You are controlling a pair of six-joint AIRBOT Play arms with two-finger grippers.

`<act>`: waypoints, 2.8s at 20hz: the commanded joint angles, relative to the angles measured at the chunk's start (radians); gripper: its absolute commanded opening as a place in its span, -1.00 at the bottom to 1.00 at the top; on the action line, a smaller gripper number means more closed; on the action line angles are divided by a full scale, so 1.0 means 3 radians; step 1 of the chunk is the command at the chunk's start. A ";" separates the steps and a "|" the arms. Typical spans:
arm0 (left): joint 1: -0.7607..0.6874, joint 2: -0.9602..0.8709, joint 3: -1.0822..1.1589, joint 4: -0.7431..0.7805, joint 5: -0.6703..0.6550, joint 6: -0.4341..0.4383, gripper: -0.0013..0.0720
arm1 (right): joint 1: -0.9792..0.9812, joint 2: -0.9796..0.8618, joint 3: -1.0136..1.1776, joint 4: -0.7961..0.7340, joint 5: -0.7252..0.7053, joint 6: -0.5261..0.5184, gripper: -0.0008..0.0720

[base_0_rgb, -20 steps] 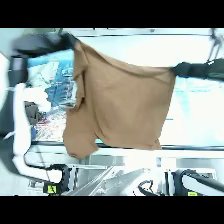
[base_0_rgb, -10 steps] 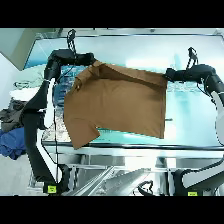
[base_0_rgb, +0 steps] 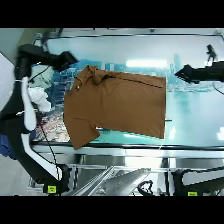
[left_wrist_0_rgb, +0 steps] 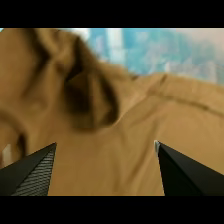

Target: Fold the shirts.

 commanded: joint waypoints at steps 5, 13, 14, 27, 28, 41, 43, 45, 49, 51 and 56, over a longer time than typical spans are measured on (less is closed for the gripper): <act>0.0810 0.0891 -0.2248 0.0703 0.0360 0.0154 0.91 | -0.0561 0.0638 -0.1019 -0.0390 -0.0748 0.0136 -0.23; 0.0891 0.0841 -0.2991 0.0303 0.0120 0.0584 0.91 | -0.0739 0.0882 -0.2255 -0.0477 -0.0704 0.0097 0.08; 0.0891 0.0842 -0.3015 0.0331 0.0085 0.0584 0.91 | -0.0739 0.0882 -0.2355 -0.0474 -0.0685 0.0046 0.08; 0.0594 0.0838 -0.3082 0.0036 -0.0292 0.0757 -0.44 | 0.0076 0.0707 -0.2893 -0.0207 -0.0071 -0.0099 0.06; 0.0594 0.0838 -0.3082 0.0038 -0.0296 0.0757 -0.63 | 0.0163 0.0656 -0.2893 -0.0028 -0.0045 -0.0202 -0.07; 0.0476 0.3618 -0.2324 -0.0956 -0.0697 0.1011 -0.91 | 0.0019 0.2757 -0.0473 0.0427 0.0062 -0.0470 -0.95; 0.0352 0.4454 -0.1835 -0.0838 -0.1484 0.0984 -0.91 | 0.0020 0.3109 0.0313 0.0338 0.0399 -0.0570 -0.95; 0.0324 0.5051 -0.1525 -0.0525 -0.2127 0.0837 -0.91 | 0.0020 0.3344 0.0871 0.0056 0.0662 -0.0565 -0.95; 0.0323 0.5379 -0.0951 0.0051 -0.2280 0.0712 -0.91 | 0.0020 0.3536 0.1254 -0.0224 0.0800 -0.0579 -0.95; 0.0318 0.5151 -0.0680 0.0245 -0.1898 0.0456 -0.91 | 0.0020 0.3506 0.1246 -0.0249 0.0674 -0.0558 -0.95; 0.0282 0.4265 -0.0641 -0.0078 -0.0635 0.0240 -0.91 | 0.0024 0.3035 0.1085 -0.0136 0.0102 -0.0326 -0.95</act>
